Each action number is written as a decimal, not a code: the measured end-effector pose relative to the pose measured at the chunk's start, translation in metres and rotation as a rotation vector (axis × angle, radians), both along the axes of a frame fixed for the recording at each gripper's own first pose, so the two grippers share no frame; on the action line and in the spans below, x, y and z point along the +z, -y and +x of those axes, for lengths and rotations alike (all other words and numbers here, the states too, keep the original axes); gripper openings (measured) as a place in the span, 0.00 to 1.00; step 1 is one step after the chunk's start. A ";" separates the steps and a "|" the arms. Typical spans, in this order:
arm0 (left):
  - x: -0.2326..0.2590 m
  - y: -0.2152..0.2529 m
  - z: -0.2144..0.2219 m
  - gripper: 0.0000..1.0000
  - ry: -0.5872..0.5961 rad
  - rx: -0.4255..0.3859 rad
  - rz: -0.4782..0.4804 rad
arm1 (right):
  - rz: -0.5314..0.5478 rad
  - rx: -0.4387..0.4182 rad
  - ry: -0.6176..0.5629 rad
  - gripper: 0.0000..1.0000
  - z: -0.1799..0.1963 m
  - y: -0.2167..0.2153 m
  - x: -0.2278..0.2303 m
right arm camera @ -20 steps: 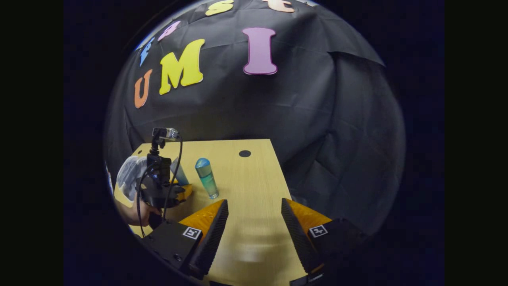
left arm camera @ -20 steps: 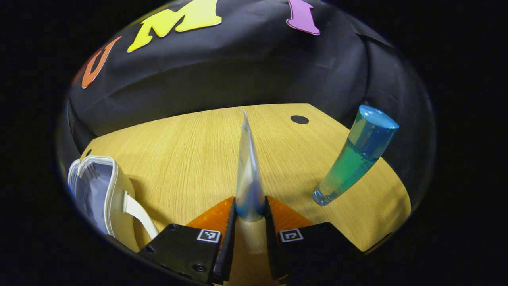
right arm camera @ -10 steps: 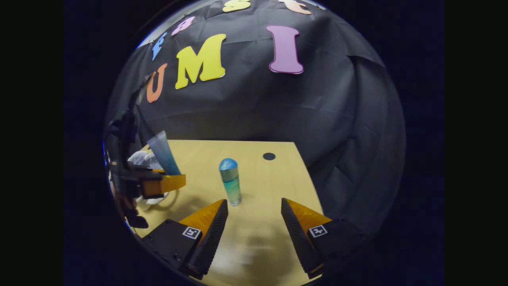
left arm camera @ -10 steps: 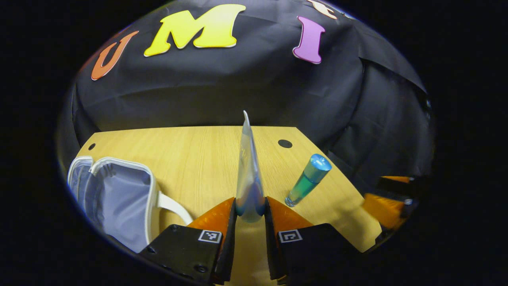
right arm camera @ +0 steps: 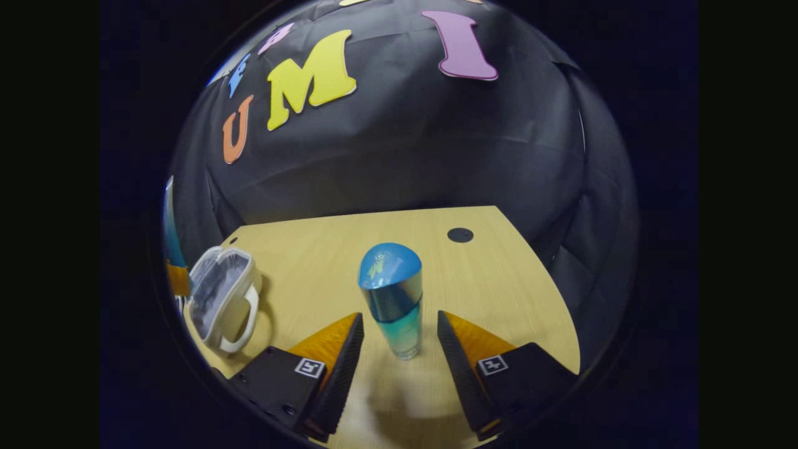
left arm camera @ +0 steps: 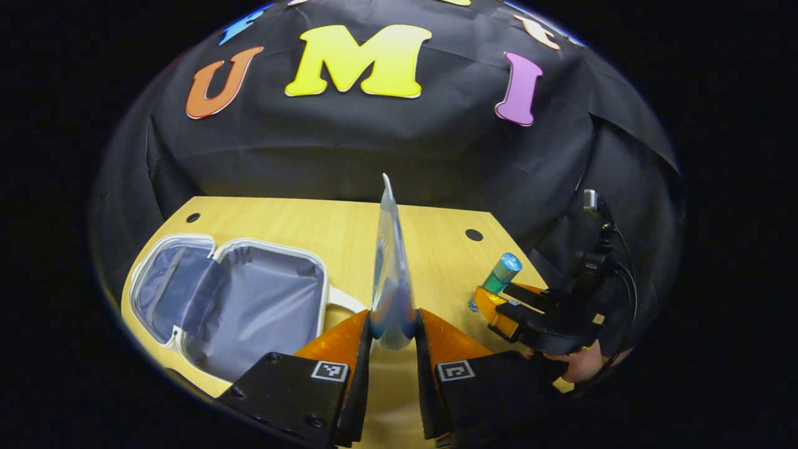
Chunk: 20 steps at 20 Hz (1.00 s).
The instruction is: First open the suitcase, pack the skin care products into it, and then close the suitcase.
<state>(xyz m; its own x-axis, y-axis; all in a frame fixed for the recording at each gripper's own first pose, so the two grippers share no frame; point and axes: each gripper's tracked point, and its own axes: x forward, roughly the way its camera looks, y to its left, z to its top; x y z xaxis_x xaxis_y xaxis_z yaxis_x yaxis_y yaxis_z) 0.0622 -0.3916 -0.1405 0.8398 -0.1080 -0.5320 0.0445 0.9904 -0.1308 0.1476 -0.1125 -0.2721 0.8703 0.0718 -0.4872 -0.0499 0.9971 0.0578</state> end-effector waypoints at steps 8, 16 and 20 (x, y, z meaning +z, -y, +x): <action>0.003 -0.064 -0.015 0.37 -0.025 0.140 0.005 | -0.040 0.005 -0.023 0.41 0.008 0.001 -0.013; -0.041 -0.150 -0.017 0.38 -0.165 0.005 -0.002 | -0.004 0.029 -0.085 0.34 -0.054 -0.002 0.044; -0.096 -0.163 -0.031 0.38 -0.327 -0.062 -0.019 | 0.015 0.040 -0.072 0.34 -0.097 -0.015 0.093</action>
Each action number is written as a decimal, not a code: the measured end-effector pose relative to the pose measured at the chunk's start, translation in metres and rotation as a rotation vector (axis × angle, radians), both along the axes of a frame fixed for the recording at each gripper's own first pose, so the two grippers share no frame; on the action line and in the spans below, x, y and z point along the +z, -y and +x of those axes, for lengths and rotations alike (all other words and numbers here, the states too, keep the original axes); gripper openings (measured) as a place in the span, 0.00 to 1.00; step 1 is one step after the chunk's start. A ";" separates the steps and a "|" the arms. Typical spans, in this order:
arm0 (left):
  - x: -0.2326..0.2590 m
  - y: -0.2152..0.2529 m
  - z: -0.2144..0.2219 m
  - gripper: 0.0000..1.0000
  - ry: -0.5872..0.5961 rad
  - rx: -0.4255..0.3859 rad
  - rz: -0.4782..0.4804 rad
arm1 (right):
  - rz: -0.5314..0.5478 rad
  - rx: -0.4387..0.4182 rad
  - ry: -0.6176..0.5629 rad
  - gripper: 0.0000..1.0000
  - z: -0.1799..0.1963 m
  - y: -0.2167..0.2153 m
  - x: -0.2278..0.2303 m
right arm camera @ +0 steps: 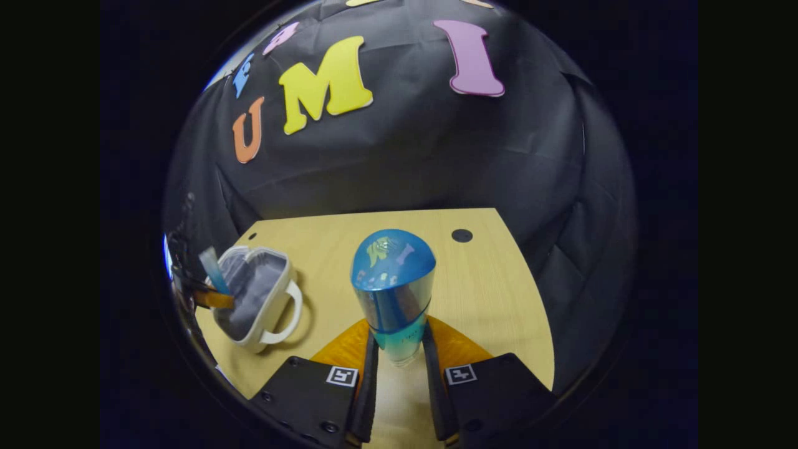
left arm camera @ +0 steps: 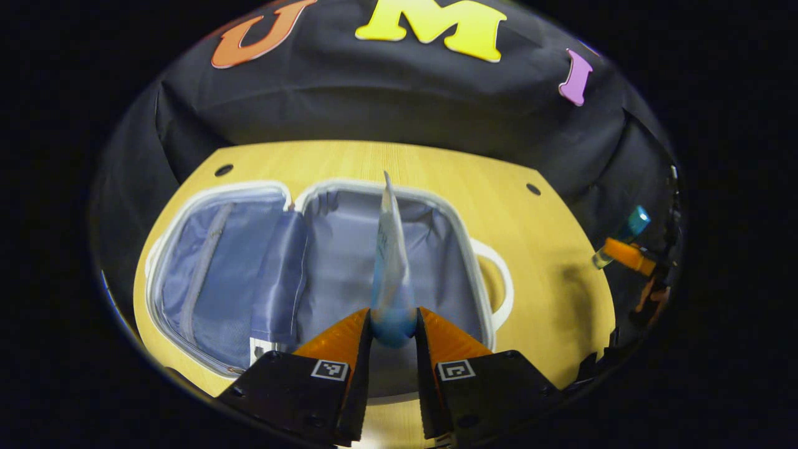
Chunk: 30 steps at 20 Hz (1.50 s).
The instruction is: First open the suitcase, pack the skin care products into it, and then close the suitcase.
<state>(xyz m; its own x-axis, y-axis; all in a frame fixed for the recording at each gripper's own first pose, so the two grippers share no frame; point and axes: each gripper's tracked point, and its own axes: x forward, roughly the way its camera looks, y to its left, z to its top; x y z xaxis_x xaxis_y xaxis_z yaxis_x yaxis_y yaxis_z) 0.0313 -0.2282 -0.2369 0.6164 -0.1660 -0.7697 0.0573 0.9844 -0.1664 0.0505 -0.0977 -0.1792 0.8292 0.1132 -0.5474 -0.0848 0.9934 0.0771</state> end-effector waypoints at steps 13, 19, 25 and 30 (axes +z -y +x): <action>-0.056 -0.008 0.000 0.41 -0.378 0.039 -0.065 | 0.079 0.004 0.020 0.31 -0.055 -0.040 0.064; -0.061 -0.011 0.005 0.44 -0.448 -0.001 0.014 | 0.062 0.067 -0.005 0.34 -0.061 -0.062 0.061; -0.030 0.001 0.002 0.75 -0.337 -0.026 -0.053 | 0.045 0.185 -0.070 0.34 -0.062 -0.113 0.044; 0.039 -0.029 -0.026 0.83 -0.126 0.103 -0.206 | 0.067 0.308 -0.161 0.31 -0.040 -0.208 0.025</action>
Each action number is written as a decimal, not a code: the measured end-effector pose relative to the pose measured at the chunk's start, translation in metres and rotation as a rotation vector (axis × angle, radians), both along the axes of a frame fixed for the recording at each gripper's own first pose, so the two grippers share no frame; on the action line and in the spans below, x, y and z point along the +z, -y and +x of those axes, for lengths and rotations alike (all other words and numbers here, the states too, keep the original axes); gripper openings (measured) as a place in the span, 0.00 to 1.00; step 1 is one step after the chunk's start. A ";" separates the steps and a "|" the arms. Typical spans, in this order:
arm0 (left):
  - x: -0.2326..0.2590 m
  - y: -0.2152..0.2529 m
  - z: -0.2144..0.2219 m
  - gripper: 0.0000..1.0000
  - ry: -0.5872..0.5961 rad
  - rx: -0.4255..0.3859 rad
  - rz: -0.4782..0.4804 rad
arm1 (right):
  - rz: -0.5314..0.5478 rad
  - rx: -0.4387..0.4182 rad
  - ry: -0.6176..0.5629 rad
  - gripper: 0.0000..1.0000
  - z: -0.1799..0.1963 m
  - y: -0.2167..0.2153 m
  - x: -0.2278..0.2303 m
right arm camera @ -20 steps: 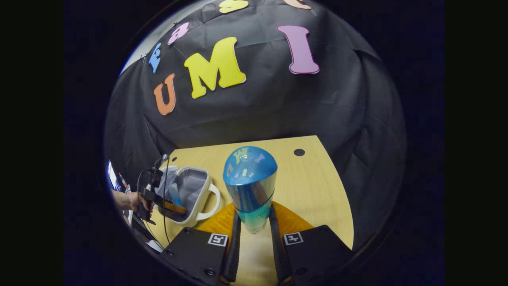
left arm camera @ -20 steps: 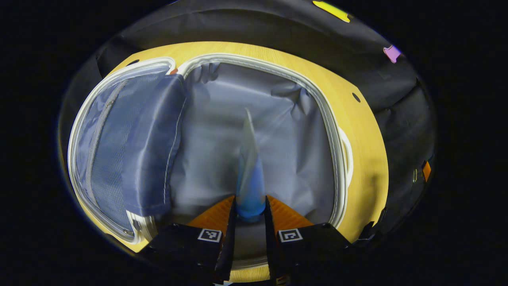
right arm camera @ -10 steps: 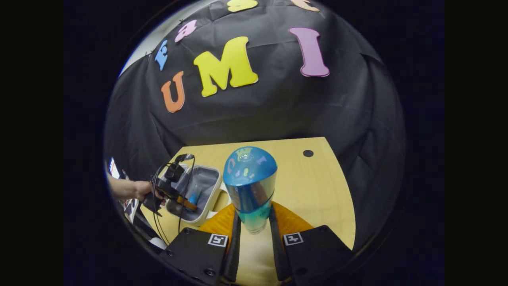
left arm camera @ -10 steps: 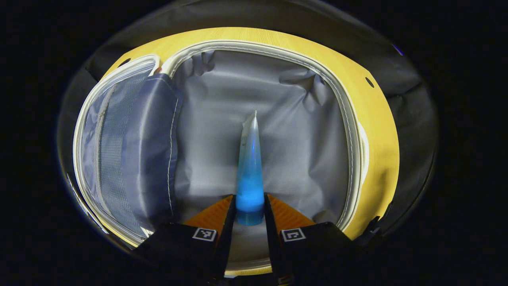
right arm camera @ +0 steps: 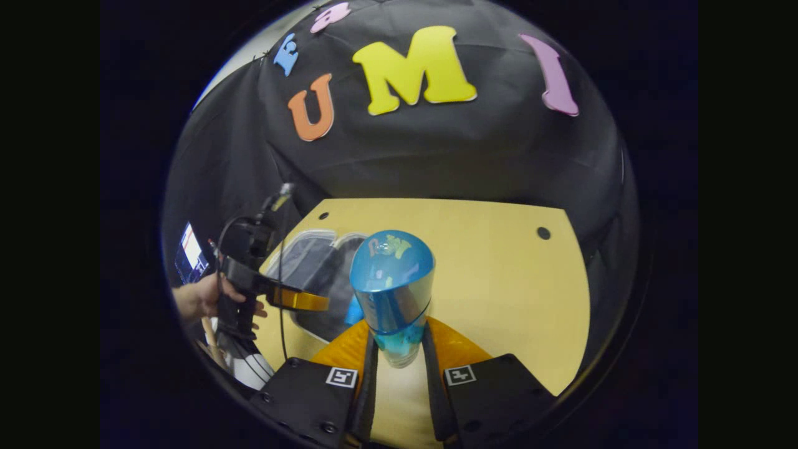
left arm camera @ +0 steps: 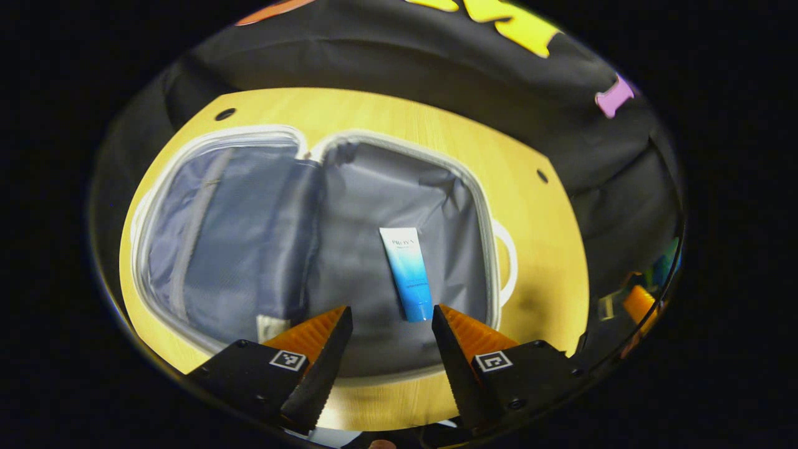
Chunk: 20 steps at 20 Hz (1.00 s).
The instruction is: First open the suitcase, pack the skin care products into it, and then close the suitcase.
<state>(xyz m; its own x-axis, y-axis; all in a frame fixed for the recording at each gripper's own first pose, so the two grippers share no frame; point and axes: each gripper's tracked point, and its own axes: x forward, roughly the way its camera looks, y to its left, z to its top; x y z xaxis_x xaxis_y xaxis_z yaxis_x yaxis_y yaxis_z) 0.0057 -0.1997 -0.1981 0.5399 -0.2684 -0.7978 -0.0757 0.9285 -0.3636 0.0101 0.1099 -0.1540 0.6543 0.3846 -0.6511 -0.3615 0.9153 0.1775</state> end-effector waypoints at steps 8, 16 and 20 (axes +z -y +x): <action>0.026 -0.081 -0.081 0.98 0.103 0.210 -0.091 | -0.083 -0.016 -0.270 0.34 0.049 -0.113 -0.118; 0.008 -0.127 -0.136 0.99 0.066 0.315 -0.148 | -0.224 -0.202 -0.461 0.34 0.047 -0.109 -0.168; 0.012 -0.134 -0.133 0.99 0.081 0.323 -0.160 | -0.254 -0.289 -0.545 0.34 0.045 -0.104 -0.182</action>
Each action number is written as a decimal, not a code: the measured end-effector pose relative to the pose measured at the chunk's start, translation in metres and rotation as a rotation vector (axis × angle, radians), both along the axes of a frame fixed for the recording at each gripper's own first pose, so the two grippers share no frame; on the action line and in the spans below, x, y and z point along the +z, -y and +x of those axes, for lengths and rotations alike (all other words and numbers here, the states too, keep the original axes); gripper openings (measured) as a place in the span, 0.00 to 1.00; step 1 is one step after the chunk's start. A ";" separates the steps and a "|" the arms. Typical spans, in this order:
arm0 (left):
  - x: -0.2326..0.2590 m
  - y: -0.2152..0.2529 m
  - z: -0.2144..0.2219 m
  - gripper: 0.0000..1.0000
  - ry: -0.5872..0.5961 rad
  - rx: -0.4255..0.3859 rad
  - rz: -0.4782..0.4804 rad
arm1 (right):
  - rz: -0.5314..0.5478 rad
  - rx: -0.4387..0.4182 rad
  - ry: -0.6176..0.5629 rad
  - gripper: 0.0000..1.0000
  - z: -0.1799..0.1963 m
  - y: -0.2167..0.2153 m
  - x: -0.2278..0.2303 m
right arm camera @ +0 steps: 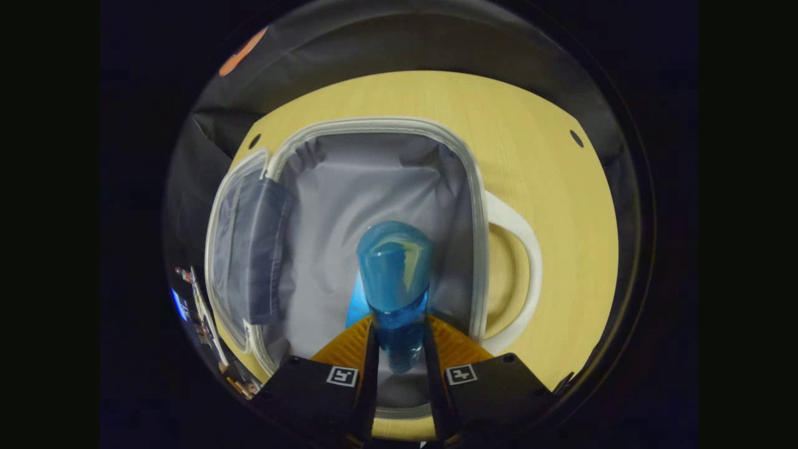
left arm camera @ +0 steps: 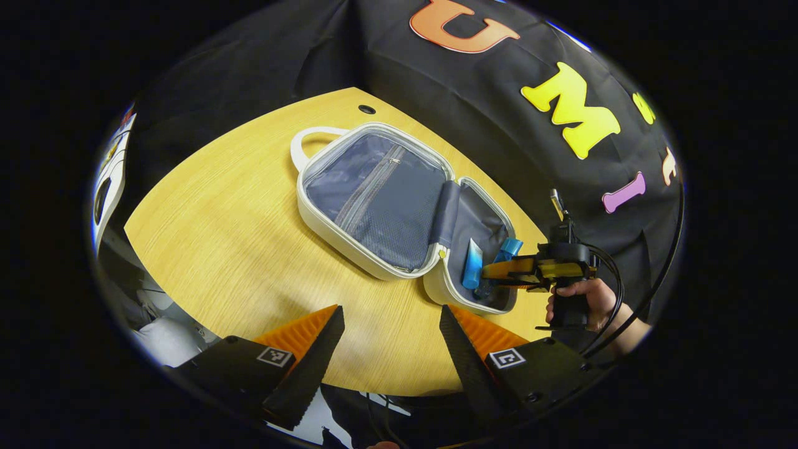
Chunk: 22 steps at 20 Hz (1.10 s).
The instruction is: First open the suitcase, pack the skin care products into it, and then close the suitcase.
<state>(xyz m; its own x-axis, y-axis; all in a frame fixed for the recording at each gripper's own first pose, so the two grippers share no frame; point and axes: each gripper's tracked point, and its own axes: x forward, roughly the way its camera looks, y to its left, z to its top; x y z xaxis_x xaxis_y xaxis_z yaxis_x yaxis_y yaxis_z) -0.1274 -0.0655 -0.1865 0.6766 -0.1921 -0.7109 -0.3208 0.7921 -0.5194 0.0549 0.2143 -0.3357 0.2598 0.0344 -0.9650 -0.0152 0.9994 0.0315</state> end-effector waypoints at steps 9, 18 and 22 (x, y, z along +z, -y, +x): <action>0.016 -0.004 0.009 0.99 0.058 -0.006 0.025 | -0.093 0.016 -0.042 0.35 -0.005 -0.002 -0.017; 0.011 -0.063 0.020 0.99 0.106 0.106 0.073 | -0.114 0.258 0.190 0.63 -0.015 -0.008 0.049; 0.015 -0.126 0.049 0.99 0.170 0.186 0.117 | -0.153 0.555 0.456 0.67 -0.028 -0.007 0.129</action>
